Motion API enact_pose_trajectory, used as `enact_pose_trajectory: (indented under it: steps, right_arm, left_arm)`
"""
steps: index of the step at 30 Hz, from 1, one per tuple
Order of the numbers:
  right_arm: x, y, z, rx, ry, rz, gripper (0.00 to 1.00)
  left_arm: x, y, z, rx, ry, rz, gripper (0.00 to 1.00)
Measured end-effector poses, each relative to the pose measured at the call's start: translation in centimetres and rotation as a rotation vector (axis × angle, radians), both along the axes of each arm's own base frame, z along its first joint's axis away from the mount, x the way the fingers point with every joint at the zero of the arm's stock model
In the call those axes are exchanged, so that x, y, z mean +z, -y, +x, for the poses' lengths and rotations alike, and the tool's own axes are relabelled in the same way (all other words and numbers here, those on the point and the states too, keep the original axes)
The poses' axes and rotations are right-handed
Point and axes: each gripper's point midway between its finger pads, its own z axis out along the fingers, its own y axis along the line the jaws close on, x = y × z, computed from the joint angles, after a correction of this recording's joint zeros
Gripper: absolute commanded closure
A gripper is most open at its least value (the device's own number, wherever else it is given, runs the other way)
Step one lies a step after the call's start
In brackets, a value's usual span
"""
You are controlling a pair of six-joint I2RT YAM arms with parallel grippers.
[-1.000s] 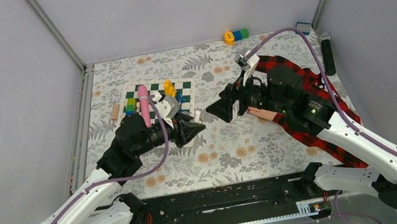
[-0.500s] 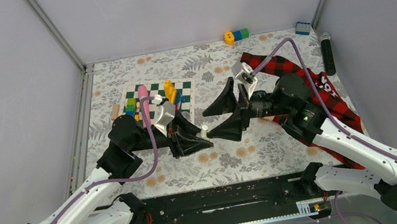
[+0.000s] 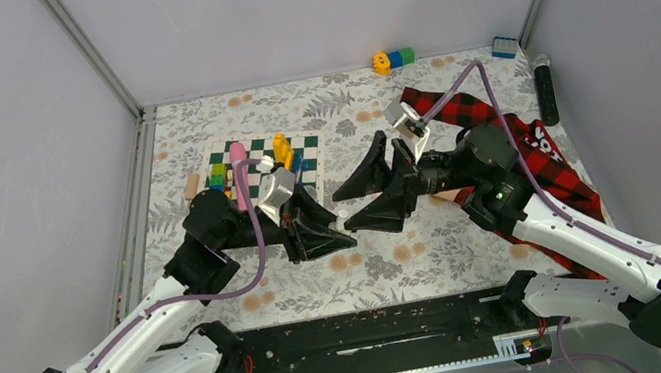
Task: Paint the nails
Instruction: Screw the nail polish bottle.
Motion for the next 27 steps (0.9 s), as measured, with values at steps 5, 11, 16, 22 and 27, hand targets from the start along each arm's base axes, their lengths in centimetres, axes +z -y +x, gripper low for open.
enact_pose_trajectory:
  steps: [5,11,16,22,27]
  right_arm:
    - [-0.6,-0.4,-0.1,0.038,-0.030,-0.017,0.38]
    - [-1.6,-0.9,-0.1,0.071,-0.065,-0.046,0.49]
    - [-1.7,-1.0,-0.2,0.080,-0.072,-0.049,0.58]
    - [-1.6,-1.1,-0.7,0.098,-0.068,-0.046,0.65]
    - [-1.7,-1.2,-0.8,0.100,-0.064,-0.052,0.79]
  left_arm:
    - [0.3,0.0,-0.1,-0.008,0.001,-0.010,1.00]
    - [0.5,-0.1,-0.2,-0.010,0.003,-0.017,1.00]
    - [0.8,-0.3,-0.3,-0.003,0.011,-0.026,1.00]
    - [1.0,-0.3,-0.1,0.016,0.011,-0.030,1.00]
    - [0.9,-0.3,0.0,0.022,0.007,-0.028,1.00]
